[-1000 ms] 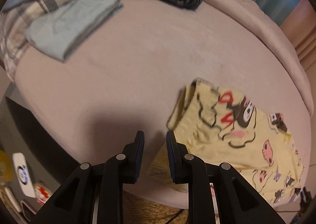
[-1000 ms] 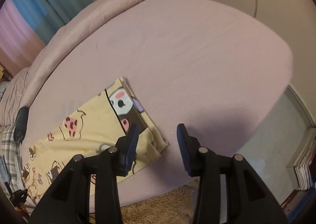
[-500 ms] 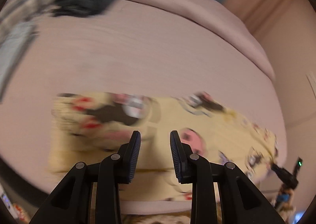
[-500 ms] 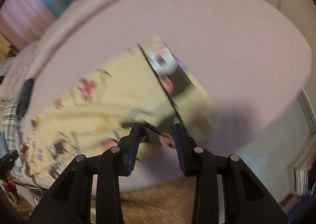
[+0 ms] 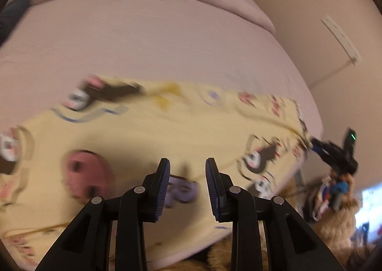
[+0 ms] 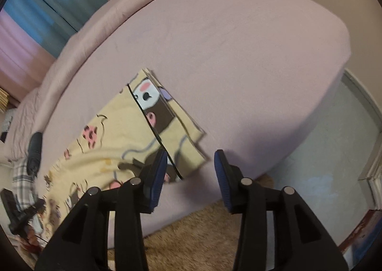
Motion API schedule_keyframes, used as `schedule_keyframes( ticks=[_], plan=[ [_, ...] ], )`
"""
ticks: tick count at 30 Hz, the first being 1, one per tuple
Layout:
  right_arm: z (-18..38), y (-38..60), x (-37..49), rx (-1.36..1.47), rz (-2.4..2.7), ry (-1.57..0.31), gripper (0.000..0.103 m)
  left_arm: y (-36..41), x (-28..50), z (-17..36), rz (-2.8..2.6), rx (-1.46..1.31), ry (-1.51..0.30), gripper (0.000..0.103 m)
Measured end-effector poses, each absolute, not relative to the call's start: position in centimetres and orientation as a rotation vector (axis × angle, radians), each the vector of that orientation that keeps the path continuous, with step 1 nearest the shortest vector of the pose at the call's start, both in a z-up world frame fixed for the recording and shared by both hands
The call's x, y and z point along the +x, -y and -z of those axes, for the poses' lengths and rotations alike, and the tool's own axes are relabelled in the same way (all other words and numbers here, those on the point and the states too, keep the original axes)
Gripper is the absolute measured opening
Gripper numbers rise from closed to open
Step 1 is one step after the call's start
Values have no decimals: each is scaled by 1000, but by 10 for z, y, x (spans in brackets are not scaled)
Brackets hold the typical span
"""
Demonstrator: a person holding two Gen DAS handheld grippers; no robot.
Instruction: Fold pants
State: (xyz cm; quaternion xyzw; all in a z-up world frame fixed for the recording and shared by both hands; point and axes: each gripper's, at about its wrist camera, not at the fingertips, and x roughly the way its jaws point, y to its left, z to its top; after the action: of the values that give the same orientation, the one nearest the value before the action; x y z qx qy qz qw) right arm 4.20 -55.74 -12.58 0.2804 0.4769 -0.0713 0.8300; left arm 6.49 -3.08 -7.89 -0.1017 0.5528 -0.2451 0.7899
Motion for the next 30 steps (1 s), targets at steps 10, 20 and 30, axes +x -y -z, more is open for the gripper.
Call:
schedule_keyframes(
  ticks=[10,20,30],
  plan=[
    [89,524,78,379,132,-1020,9,61,31,109,695,-147,-1305,28],
    [98,533,74,373,158,-1082,10,59,23,115,704,-169,-1339,28],
    [98,541,82,357,155,-1071,12,61,24,110,690,-159,-1354,28]
  ],
)
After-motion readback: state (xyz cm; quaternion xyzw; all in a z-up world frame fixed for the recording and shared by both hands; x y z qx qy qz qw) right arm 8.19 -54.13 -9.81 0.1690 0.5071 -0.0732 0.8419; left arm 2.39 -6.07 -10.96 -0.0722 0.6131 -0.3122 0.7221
